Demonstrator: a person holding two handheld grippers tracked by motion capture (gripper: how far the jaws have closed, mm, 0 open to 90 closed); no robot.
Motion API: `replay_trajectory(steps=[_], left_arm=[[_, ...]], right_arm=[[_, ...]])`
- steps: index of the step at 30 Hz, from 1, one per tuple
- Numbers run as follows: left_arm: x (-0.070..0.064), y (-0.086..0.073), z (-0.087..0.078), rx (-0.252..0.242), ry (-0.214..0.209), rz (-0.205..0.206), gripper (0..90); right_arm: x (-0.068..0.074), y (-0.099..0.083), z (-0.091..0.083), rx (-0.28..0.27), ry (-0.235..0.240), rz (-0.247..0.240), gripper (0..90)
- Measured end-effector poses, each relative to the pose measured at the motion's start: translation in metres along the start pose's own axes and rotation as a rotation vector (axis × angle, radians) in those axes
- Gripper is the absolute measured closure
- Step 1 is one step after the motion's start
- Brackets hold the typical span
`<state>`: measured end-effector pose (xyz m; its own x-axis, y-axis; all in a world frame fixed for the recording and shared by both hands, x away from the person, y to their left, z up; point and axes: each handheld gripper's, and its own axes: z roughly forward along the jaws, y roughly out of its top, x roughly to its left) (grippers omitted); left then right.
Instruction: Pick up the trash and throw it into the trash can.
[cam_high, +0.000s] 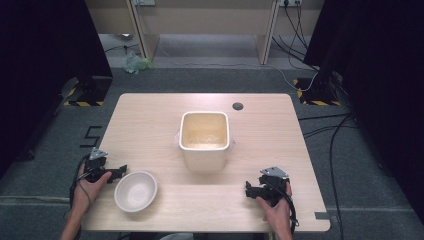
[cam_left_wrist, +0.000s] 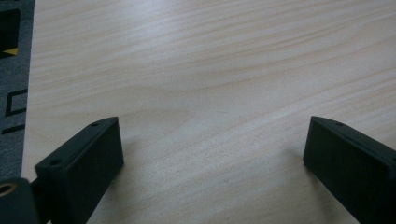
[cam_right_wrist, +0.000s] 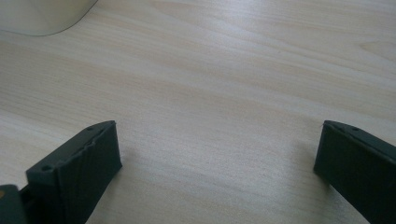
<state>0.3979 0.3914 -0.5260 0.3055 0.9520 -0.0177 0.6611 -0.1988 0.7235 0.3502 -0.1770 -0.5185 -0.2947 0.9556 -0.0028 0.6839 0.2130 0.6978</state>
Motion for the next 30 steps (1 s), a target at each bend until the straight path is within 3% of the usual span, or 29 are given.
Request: replay_trajectory(steps=[3,9,11,19,24,30], left_arm=[[0.000,0.000,0.000,-0.003,-0.003,-0.001,4.1],[0.002,-0.001,-0.004,-0.031,-0.029,-0.018,14.8],[0.002,-0.001,-0.006,-0.037,-0.058,-0.028,14.8],[-0.007,0.009,-0.023,-0.103,-0.095,-0.023,14.6],[-0.016,0.015,-0.035,-0.138,-0.156,-0.023,14.7],[-0.022,0.019,-0.045,-0.156,-0.173,-0.008,14.7]], right_arm=[[0.000,0.000,0.000,0.000,0.000,0.001,0.5],[0.000,0.000,0.000,0.001,0.000,0.005,0.3],[0.000,0.000,0.000,0.000,0.001,0.005,0.2],[-0.002,0.000,0.000,-0.002,0.021,-0.017,0.2],[-0.003,-0.001,-0.001,-0.002,0.033,-0.029,0.3],[-0.004,-0.001,-0.001,0.000,0.036,-0.036,0.3]])
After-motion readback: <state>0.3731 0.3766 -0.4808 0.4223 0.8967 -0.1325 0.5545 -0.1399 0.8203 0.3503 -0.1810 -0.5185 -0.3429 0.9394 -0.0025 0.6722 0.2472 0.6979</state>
